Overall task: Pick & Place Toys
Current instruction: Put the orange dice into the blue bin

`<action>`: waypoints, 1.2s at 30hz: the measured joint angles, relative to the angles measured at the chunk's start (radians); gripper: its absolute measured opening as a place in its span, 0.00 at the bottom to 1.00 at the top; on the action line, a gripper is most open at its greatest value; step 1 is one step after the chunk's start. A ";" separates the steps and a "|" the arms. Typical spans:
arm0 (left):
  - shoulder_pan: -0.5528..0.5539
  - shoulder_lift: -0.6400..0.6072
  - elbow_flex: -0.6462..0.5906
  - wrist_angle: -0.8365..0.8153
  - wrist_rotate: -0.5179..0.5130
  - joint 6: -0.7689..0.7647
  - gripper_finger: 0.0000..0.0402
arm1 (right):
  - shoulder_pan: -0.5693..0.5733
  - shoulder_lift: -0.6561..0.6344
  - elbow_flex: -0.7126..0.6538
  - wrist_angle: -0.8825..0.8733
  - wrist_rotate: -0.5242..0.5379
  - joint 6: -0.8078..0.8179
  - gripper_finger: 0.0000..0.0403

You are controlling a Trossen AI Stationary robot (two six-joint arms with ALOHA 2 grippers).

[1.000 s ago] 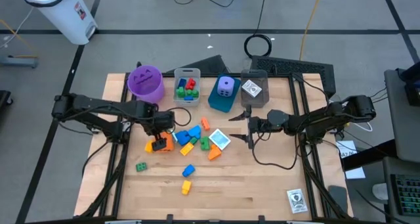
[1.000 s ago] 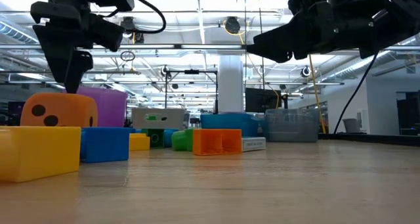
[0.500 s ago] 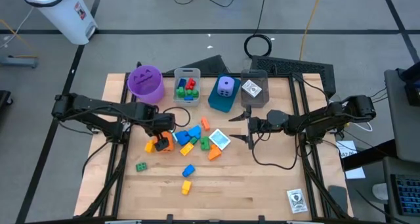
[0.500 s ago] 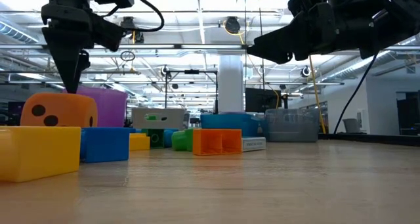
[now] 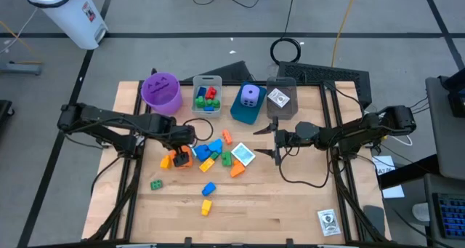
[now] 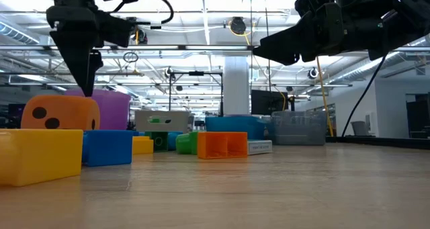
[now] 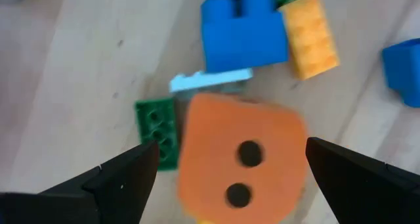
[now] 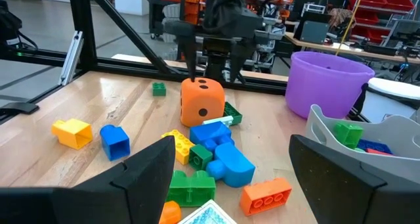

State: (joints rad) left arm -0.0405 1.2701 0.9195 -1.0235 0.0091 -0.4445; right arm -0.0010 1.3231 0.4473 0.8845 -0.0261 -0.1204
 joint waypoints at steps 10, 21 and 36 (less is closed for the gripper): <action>-0.074 0.041 0.000 0.012 -0.062 -0.009 0.97 | 0.000 0.000 0.000 -0.007 0.000 -0.005 0.71; -0.093 0.135 0.005 0.020 -0.032 0.017 0.97 | 0.000 0.000 0.000 -0.015 0.003 -0.003 0.71; -0.097 0.138 0.002 -0.002 0.016 -0.015 0.97 | 0.000 0.000 0.000 -0.021 0.003 -0.004 0.71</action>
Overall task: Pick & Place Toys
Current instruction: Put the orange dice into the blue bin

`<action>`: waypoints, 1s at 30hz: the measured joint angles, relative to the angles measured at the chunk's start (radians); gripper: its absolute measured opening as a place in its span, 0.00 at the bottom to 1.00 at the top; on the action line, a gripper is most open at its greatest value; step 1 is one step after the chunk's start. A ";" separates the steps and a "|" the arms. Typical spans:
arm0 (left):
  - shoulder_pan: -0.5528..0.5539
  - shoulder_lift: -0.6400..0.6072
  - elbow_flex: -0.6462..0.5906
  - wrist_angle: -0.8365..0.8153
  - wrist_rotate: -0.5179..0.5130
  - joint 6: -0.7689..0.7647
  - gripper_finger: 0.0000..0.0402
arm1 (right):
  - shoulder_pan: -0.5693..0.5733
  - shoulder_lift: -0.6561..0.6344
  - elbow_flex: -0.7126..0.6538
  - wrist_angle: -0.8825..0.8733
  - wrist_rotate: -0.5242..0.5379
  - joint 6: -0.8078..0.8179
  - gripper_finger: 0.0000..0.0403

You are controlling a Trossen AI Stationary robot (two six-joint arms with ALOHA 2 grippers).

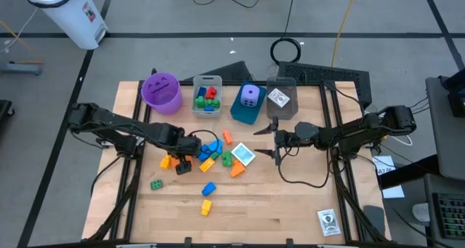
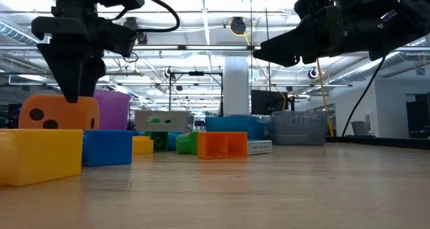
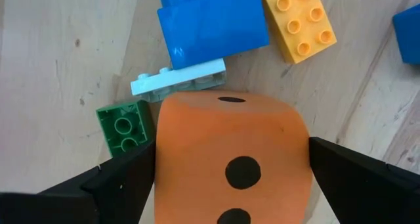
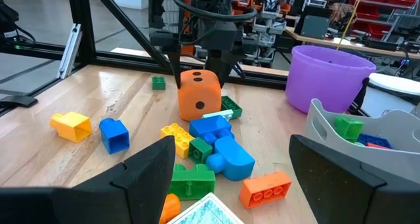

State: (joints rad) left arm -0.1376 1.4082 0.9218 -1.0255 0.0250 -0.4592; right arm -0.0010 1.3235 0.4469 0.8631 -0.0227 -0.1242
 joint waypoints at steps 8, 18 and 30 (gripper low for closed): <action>-0.011 0.052 0.003 -0.012 0.029 0.005 0.97 | 0.000 0.000 0.000 -0.001 0.000 0.000 0.71; -0.013 0.063 0.002 -0.012 0.021 0.021 0.97 | 0.000 0.000 0.000 -0.001 0.000 0.000 0.71; -0.014 0.065 0.001 -0.014 -0.001 0.044 0.97 | 0.000 0.000 0.000 -0.001 0.000 0.000 0.71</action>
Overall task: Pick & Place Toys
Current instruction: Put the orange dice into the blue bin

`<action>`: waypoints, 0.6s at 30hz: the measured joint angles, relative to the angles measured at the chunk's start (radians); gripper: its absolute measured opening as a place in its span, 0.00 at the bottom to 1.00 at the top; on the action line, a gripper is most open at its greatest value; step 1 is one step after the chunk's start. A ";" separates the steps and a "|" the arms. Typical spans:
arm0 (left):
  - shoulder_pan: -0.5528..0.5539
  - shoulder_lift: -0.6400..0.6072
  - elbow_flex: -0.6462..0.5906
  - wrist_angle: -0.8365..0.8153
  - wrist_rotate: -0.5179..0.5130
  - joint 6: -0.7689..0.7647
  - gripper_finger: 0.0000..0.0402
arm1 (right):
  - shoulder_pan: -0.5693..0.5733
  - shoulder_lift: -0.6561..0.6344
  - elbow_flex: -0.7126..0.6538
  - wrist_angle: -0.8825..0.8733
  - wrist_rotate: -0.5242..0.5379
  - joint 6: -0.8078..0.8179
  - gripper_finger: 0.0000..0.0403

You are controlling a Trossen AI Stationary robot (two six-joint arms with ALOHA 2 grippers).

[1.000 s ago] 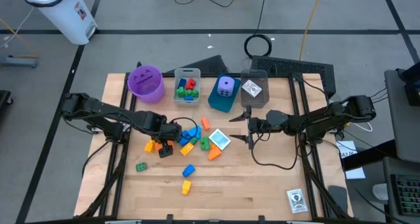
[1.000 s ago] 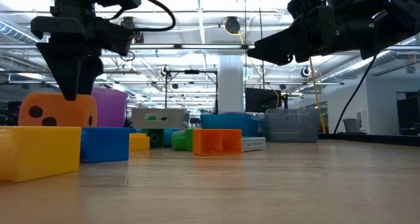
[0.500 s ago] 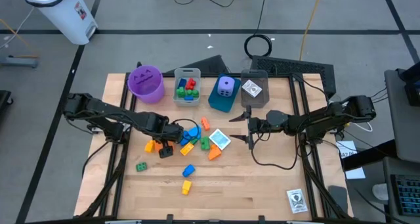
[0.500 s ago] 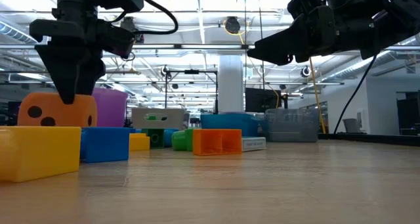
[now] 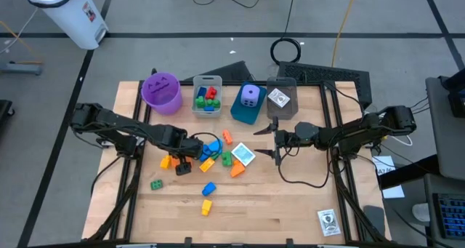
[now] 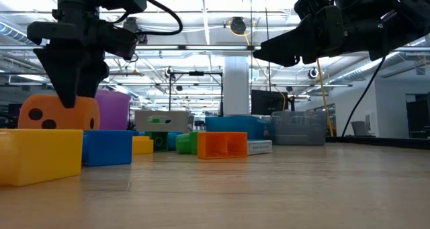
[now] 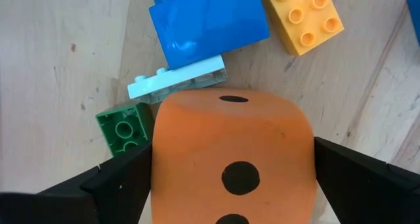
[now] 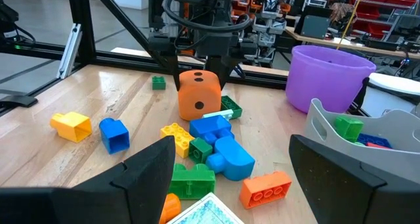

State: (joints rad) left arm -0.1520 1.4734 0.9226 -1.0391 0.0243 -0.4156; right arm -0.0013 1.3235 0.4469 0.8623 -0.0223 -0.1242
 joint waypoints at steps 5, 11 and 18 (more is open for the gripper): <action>0.000 0.000 0.000 -0.001 -0.012 0.001 0.97 | 0.000 0.000 0.000 0.000 0.000 0.000 0.71; 0.018 0.000 0.000 -0.003 -0.013 -0.003 0.96 | 0.000 0.000 0.000 0.000 0.000 0.000 0.71; 0.040 0.000 0.000 -0.004 -0.010 0.018 0.82 | 0.000 0.000 0.000 0.000 0.000 0.000 0.71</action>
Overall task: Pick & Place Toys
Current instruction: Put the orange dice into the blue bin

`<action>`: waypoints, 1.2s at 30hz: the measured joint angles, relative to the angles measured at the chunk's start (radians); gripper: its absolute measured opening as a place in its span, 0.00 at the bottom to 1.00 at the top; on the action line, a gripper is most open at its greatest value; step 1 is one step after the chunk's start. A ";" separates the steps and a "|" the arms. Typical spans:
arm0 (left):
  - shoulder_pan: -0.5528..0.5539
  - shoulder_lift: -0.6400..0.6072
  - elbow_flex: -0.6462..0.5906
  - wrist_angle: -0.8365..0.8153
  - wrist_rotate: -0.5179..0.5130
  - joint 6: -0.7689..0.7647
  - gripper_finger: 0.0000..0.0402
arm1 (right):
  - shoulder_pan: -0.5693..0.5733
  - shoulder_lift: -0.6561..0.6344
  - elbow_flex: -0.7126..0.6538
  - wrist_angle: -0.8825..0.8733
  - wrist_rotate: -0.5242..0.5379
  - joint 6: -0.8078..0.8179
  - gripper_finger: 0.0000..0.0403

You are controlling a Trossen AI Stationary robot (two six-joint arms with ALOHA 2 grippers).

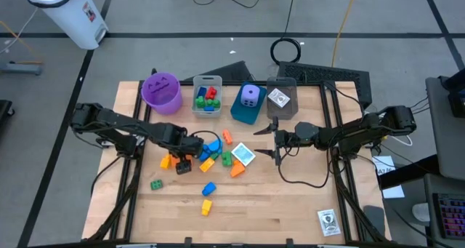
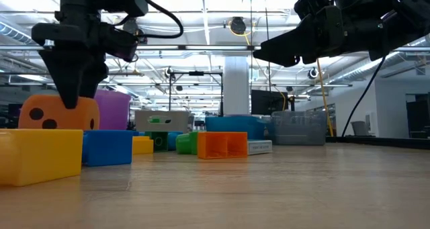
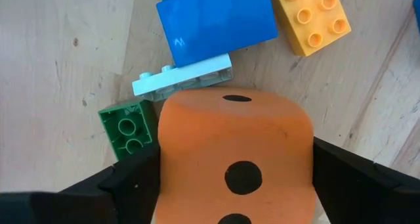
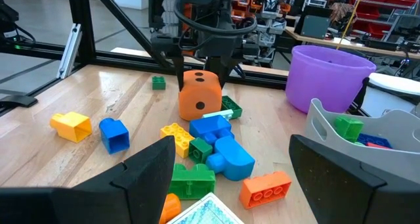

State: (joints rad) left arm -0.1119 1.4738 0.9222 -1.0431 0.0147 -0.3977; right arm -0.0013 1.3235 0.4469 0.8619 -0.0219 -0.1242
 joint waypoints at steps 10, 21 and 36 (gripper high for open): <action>0.021 0.002 0.026 -0.011 0.007 0.024 0.80 | 0.000 0.000 0.000 0.000 0.000 0.000 0.71; 0.083 0.005 0.215 -0.200 -0.105 0.095 0.78 | 0.000 0.000 0.000 0.000 0.000 0.000 0.71; 0.299 0.051 0.558 -0.090 -0.166 0.472 0.78 | 0.010 0.000 0.000 -0.096 0.027 0.057 0.71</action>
State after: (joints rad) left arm 0.1869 1.5248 1.4806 -1.1331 -0.1509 0.0746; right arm 0.0089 1.3235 0.4473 0.7663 0.0046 -0.0670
